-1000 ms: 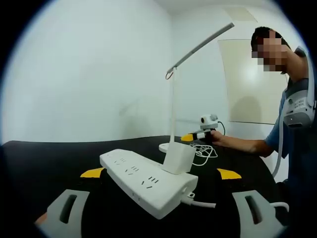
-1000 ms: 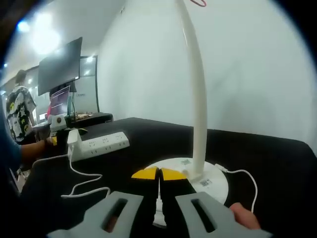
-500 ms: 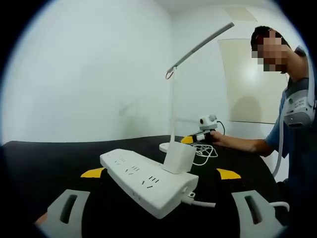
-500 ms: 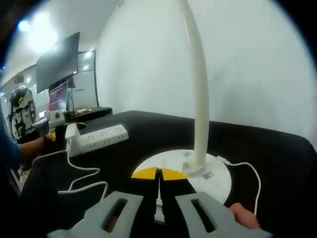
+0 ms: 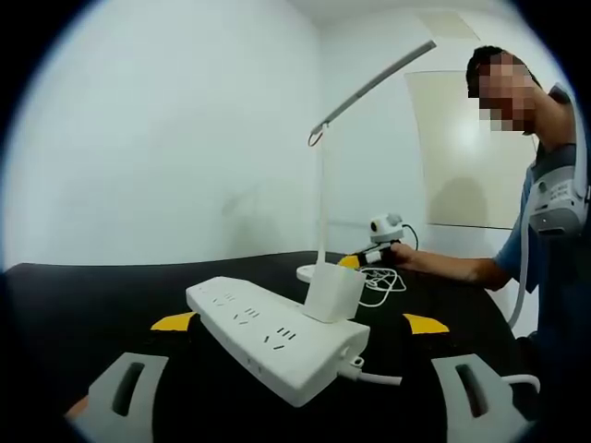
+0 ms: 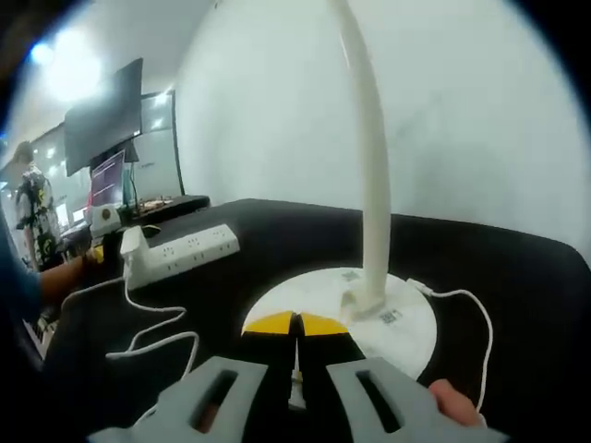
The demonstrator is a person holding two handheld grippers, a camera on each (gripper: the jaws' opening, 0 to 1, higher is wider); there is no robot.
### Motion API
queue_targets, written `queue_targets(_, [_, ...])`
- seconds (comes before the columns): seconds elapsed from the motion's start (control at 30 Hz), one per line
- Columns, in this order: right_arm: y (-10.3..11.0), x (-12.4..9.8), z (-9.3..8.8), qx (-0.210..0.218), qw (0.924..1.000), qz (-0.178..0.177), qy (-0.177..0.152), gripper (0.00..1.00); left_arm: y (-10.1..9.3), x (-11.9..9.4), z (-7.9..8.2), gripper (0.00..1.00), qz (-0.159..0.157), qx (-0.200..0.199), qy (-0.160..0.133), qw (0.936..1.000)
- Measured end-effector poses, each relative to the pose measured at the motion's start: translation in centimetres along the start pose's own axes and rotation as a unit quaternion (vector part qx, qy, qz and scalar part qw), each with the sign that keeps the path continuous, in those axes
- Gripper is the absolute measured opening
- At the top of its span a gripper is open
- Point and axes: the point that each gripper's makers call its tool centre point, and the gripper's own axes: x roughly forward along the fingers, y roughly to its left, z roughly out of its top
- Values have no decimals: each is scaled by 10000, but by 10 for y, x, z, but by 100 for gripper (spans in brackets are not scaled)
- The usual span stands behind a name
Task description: Insert the desk lamp plug into the socket, turn on the power strip switch, turn on the lamp switch, then turn off the lamp switch, turn off the power strip switch, and remove the plug from the socket.
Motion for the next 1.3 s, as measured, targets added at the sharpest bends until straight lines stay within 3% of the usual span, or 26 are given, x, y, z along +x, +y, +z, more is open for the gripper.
queue_targets(0.23, [4,-1,-1,-398,9992,-15,11,3,0,0,0,84,6,11,11,10000])
queue_targets(0.63, [6,-3,-1,-523,9986,-10,28,2,1,0,-1,83,4,30,38,10000])
queue_targets(1.0, [10,-5,2,-276,9996,10,-48,3,2,0,-1,83,16,27,45,10000])
queue_targets(1.3, [2,-4,4,-264,9996,-66,-97,3,1,0,-1,83,15,26,47,10000])
